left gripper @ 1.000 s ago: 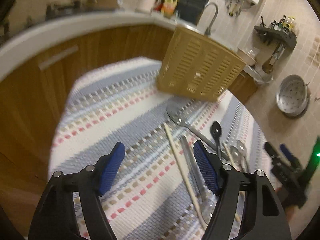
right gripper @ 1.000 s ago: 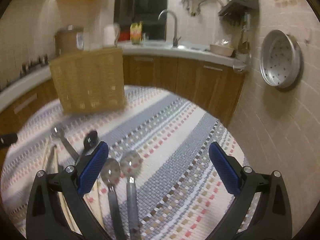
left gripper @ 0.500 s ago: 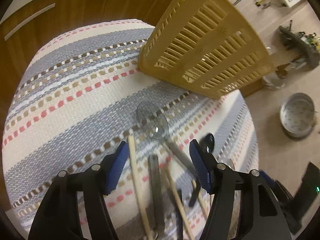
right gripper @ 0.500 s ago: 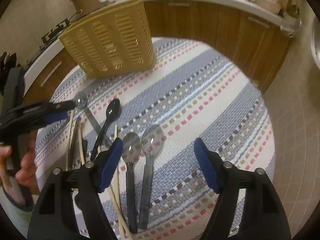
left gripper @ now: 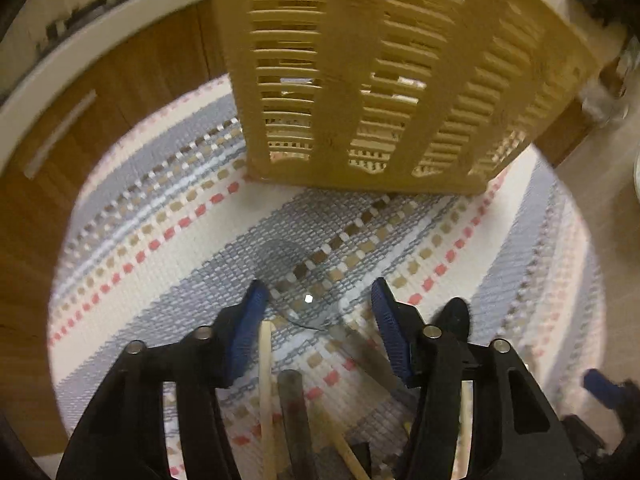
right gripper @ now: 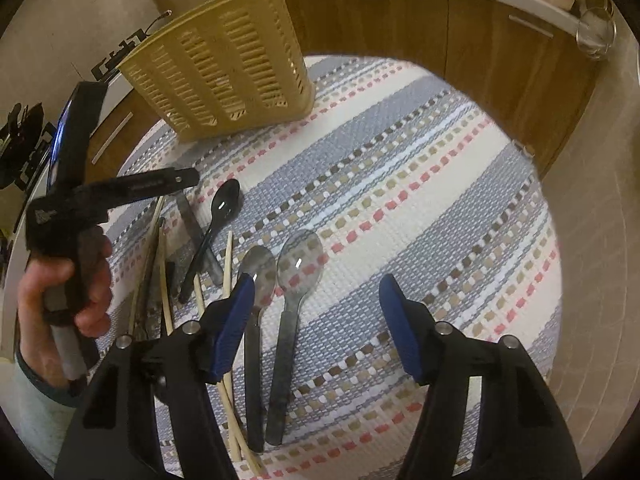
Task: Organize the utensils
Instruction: 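Grasp a clear spoon handle with the left tool while the right tool grasps another clear spoon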
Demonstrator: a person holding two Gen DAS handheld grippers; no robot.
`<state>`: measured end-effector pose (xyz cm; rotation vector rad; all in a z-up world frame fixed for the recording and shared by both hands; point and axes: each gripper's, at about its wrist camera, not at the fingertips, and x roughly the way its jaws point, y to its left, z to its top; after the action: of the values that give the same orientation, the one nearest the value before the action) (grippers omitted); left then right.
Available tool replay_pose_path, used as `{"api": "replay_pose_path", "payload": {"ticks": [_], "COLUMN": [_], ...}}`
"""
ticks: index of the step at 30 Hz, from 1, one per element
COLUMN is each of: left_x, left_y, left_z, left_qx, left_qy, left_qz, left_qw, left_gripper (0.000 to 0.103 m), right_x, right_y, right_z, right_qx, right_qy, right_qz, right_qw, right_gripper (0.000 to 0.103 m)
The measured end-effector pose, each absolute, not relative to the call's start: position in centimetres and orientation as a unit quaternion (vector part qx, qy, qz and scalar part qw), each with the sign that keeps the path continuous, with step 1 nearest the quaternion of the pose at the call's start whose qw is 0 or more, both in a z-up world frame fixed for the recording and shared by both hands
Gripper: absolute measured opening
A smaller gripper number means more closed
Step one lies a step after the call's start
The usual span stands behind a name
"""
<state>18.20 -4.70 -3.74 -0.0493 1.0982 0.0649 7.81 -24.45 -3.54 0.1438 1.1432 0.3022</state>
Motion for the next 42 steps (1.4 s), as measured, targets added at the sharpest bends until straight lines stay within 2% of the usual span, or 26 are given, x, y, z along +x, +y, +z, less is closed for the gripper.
{"api": "replay_pose_path", "payload": {"ticks": [2, 5, 6, 8, 10, 13, 18, 26, 31, 37, 42], "left_x": [18.2, 18.4, 18.5, 18.5, 18.8, 18.7, 18.2, 17.7, 15.3, 14.2, 13.4], "left_y": [-6.0, -6.5, -6.6, -6.8, -5.4, -4.8, -3.2, 1.2, 7.4, 12.7, 13.5], "left_z": [-4.2, -3.9, -3.8, -3.5, -2.8, -2.3, -0.6, 1.4, 1.2, -1.1, -3.0], "left_qx": [-0.012, -0.013, -0.015, -0.027, -0.034, -0.065, -0.108, -0.158, -0.186, -0.216, -0.212], "left_qy": [0.517, 0.524, 0.526, 0.521, 0.522, 0.516, 0.500, 0.488, 0.479, 0.492, 0.516], "left_qz": [0.033, 0.030, 0.027, 0.006, -0.013, -0.058, -0.113, -0.137, -0.117, -0.084, -0.071], "left_qw": [0.855, 0.851, 0.850, 0.853, 0.852, 0.852, 0.852, 0.847, 0.850, 0.840, 0.827], "left_gripper": [0.034, 0.026, 0.024, 0.008, 0.004, 0.003, 0.003, 0.003, 0.003, 0.004, 0.004], "right_x": [8.0, 8.5, 8.5, 8.7, 8.9, 9.3, 9.6, 9.6, 10.3, 10.9, 11.0], "right_y": [-24.2, -23.4, -23.1, -22.6, -22.0, -21.1, -19.7, -18.5, -18.9, -18.7, -18.5], "right_z": [-3.8, -4.7, -4.9, -5.3, -5.5, -5.9, -6.2, -5.7, -6.0, -6.5, -6.5], "right_qx": [0.067, 0.056, 0.054, 0.051, 0.053, 0.045, 0.003, -0.021, -0.019, -0.020, -0.026], "right_qy": [0.552, 0.580, 0.585, 0.593, 0.600, 0.607, 0.605, 0.596, 0.600, 0.603, 0.606], "right_qz": [0.146, 0.148, 0.148, 0.151, 0.154, 0.141, 0.120, 0.120, 0.114, 0.116, 0.115], "right_qw": [0.819, 0.799, 0.795, 0.789, 0.783, 0.781, 0.787, 0.794, 0.792, 0.789, 0.787], "right_gripper": [0.058, 0.037, 0.035, 0.035, 0.035, 0.035, 0.012, 0.008, 0.009, 0.009, 0.009]}}
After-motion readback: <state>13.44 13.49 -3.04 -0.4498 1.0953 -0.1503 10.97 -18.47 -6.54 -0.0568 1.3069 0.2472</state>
